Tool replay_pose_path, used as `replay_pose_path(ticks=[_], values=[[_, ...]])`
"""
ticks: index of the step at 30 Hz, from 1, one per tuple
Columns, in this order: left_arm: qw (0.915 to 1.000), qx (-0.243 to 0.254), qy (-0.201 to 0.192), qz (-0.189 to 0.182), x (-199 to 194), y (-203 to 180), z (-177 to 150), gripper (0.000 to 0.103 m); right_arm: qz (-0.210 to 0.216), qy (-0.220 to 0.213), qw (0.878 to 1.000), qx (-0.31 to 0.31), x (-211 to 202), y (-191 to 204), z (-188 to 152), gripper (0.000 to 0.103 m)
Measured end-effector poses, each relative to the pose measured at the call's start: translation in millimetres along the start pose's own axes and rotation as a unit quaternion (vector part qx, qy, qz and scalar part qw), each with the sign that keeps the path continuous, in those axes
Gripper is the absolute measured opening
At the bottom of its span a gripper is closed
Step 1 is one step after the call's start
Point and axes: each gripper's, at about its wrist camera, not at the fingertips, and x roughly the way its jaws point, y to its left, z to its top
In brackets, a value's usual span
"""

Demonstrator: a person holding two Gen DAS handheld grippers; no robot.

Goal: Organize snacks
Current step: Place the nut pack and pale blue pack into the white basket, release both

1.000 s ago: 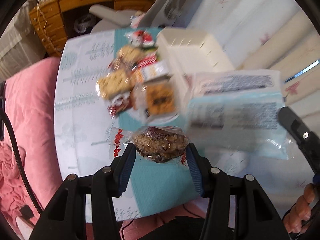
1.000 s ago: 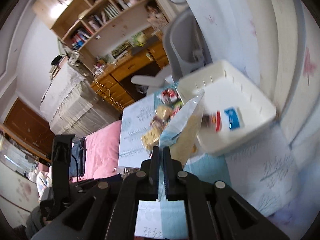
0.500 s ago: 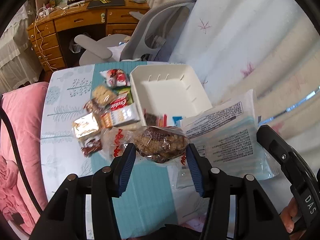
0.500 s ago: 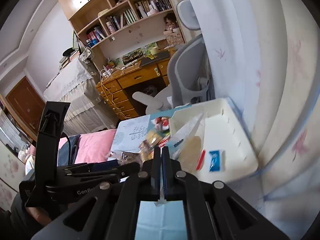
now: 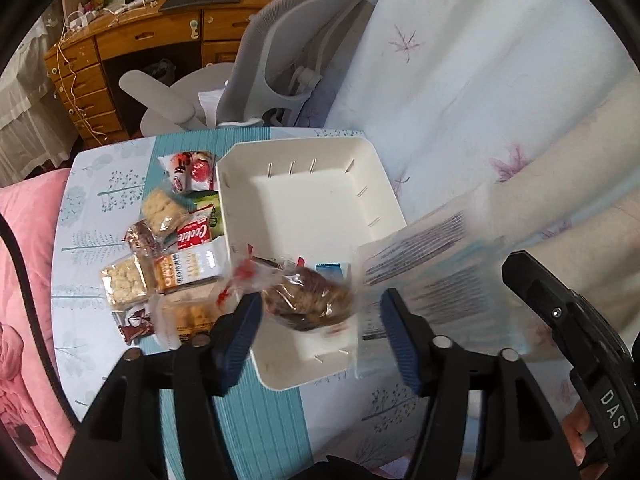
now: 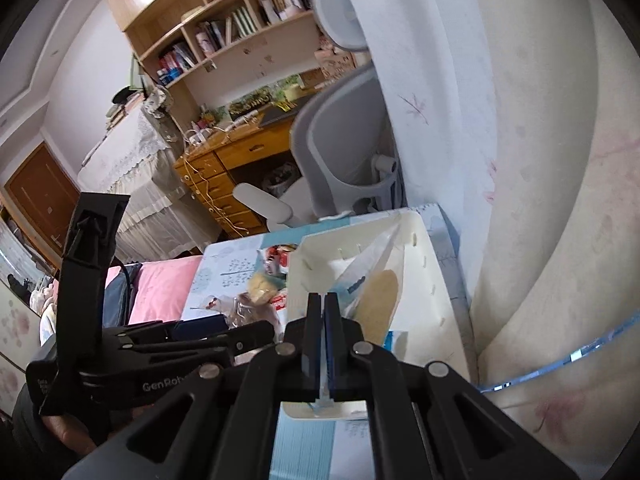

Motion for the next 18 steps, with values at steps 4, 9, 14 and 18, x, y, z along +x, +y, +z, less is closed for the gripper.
replay_pose_path(ticks=[4, 9, 14, 18], values=[[0.9999, -0.005, 0.007, 0.009, 10, -4, 4, 0.079, 0.003, 0.012, 1.0, 0.009, 9, -15, 5, 0.002], [0.9997, -0.007, 0.009, 0.023, 12, -7, 3, 0.08, 0.006, 0.03, 0.999, 0.031, 19, -32, 6, 0.002], [0.9994, -0.01, 0.002, 0.032, 4, -4, -4, 0.08, 0.012, 0.049, 0.998, 0.049, 27, -39, 2, 0.008], [0.9991, -0.014, -0.01, 0.039, -9, 1, -14, 0.08, 0.022, 0.063, 0.996, 0.067, 32, -40, -6, 0.021]])
